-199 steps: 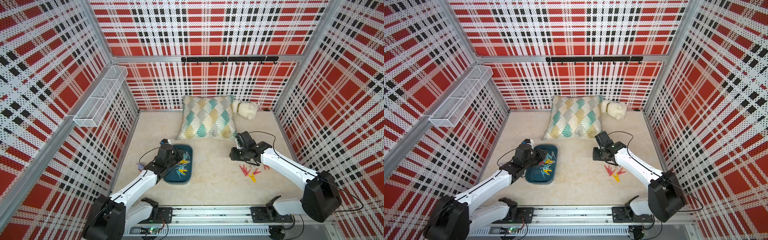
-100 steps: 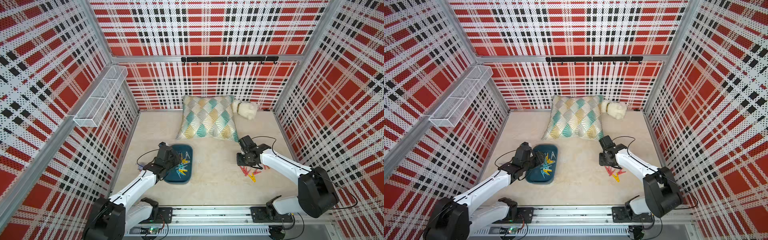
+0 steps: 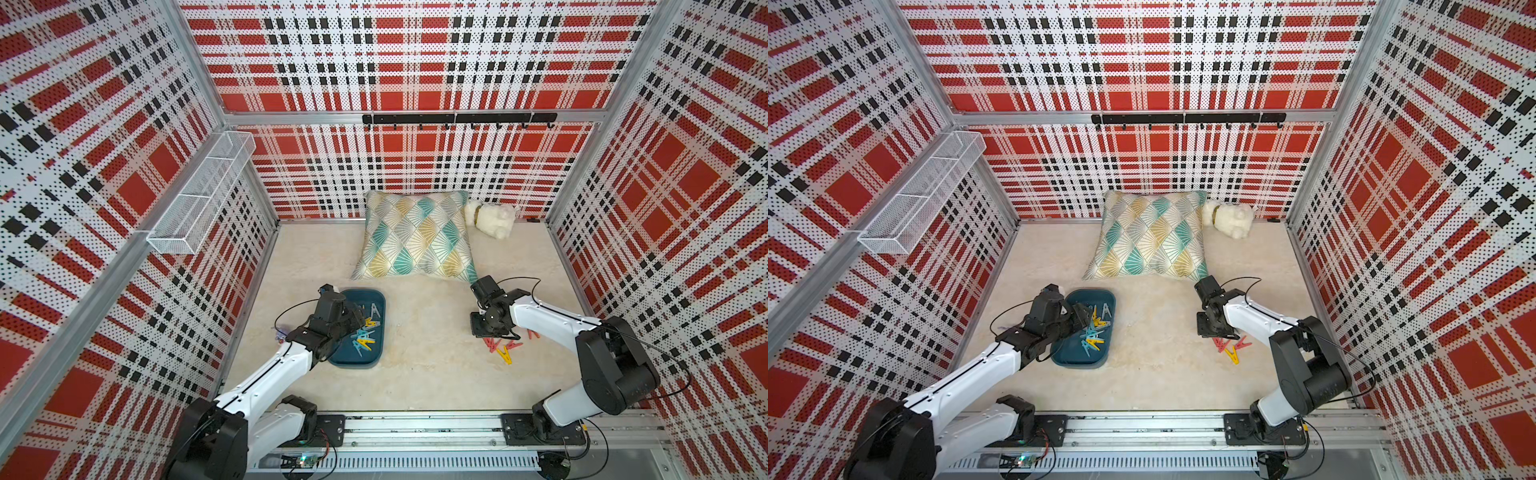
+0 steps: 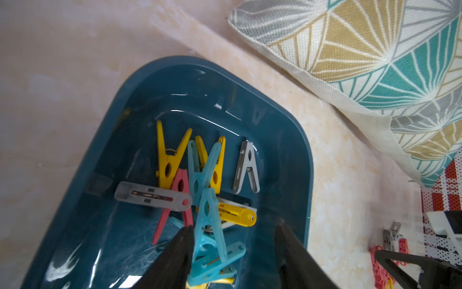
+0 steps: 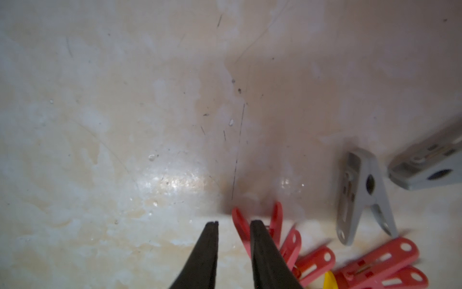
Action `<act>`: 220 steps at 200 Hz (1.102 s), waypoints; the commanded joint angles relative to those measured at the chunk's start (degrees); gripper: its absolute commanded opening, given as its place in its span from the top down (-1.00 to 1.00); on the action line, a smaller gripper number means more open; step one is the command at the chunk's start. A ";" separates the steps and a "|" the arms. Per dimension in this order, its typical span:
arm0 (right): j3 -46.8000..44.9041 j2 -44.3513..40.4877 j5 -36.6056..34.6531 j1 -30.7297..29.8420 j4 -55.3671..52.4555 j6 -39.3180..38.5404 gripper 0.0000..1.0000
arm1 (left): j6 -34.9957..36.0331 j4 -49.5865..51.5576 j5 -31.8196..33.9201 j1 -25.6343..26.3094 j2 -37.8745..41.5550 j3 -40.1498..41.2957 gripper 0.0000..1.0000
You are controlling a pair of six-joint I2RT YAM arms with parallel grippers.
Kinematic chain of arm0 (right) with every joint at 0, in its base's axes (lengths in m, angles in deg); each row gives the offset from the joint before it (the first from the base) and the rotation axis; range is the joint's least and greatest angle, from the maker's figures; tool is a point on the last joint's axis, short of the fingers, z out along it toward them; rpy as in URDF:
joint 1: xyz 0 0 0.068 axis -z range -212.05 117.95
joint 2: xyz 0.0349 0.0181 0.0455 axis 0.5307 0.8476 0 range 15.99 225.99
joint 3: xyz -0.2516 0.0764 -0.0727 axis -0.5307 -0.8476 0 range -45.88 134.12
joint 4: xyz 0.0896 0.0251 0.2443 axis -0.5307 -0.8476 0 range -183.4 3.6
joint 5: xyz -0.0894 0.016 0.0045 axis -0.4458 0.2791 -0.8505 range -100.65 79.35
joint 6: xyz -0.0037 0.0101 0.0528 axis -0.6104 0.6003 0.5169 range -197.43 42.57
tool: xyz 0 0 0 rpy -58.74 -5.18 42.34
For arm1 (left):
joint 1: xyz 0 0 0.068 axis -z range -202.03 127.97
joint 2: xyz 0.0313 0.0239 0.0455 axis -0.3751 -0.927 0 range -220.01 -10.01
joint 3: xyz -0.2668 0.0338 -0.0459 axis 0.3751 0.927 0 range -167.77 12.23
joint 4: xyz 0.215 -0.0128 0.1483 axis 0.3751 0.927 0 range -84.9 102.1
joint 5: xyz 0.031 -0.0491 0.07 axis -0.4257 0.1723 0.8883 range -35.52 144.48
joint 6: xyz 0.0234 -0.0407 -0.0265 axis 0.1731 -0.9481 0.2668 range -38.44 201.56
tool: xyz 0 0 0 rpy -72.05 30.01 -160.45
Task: Put the clothespins into the storage box
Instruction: Pick up the clothespin from the center of the board.
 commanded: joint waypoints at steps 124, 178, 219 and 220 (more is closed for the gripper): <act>2.69 0.02 4.06 0.05 2.14 1.93 0.96 | -3.41 -5.93 -2.95 6.04 -0.58 -2.68 -0.19; 7.76 -1.38 12.64 -2.28 3.10 6.20 0.99 | -9.30 -18.62 -9.38 9.90 -2.44 1.34 -0.23; 12.66 -0.20 18.23 -5.01 5.30 9.43 0.99 | -12.04 -25.71 -11.49 13.78 -5.14 2.35 -0.24; 12.77 -0.23 18.33 -5.07 5.35 9.53 0.99 | -12.12 -25.86 -11.52 13.88 -5.23 2.39 -0.24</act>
